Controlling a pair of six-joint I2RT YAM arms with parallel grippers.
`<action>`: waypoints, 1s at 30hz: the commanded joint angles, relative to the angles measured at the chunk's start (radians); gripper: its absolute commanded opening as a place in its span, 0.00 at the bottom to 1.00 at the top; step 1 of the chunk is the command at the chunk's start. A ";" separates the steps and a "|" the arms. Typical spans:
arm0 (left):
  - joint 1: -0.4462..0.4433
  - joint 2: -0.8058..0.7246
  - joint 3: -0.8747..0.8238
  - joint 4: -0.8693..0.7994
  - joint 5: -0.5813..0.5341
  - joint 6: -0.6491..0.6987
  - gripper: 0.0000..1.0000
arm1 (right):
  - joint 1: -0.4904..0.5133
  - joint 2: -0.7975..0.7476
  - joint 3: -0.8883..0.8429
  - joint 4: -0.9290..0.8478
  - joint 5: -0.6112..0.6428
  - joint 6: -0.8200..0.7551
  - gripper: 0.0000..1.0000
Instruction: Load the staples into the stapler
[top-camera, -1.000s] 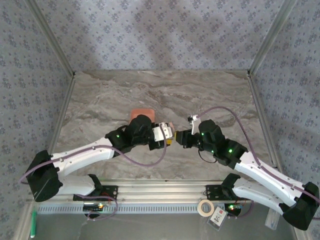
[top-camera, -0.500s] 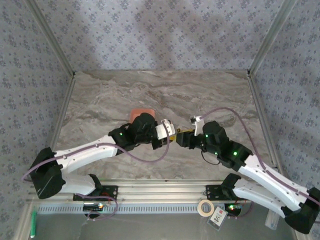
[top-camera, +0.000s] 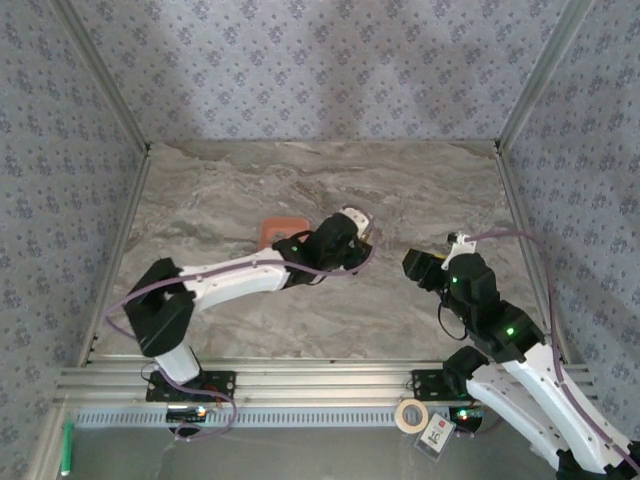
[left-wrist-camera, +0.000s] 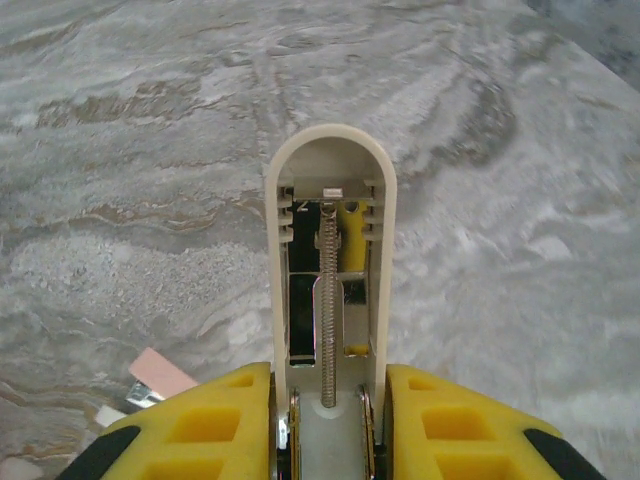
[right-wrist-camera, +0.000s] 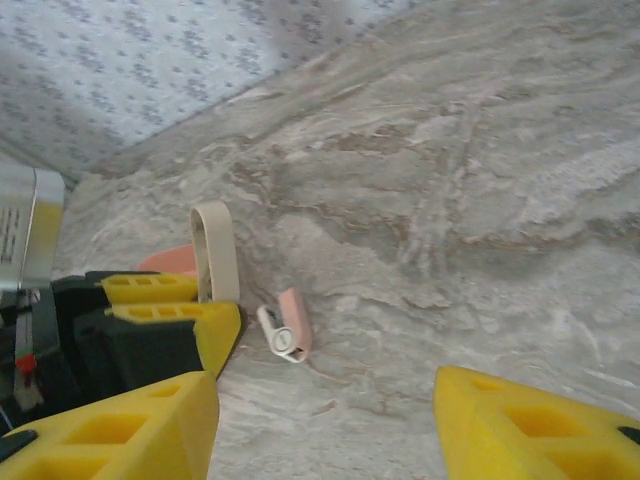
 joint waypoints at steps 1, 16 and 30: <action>-0.012 0.078 0.106 -0.084 -0.134 -0.196 0.13 | -0.022 -0.008 -0.026 -0.057 0.054 0.040 0.59; -0.022 0.437 0.469 -0.283 -0.263 -0.458 0.15 | -0.117 -0.132 -0.123 -0.094 0.020 0.075 0.59; -0.023 0.594 0.651 -0.442 -0.318 -0.570 0.18 | -0.144 -0.162 -0.137 -0.102 -0.018 0.079 0.59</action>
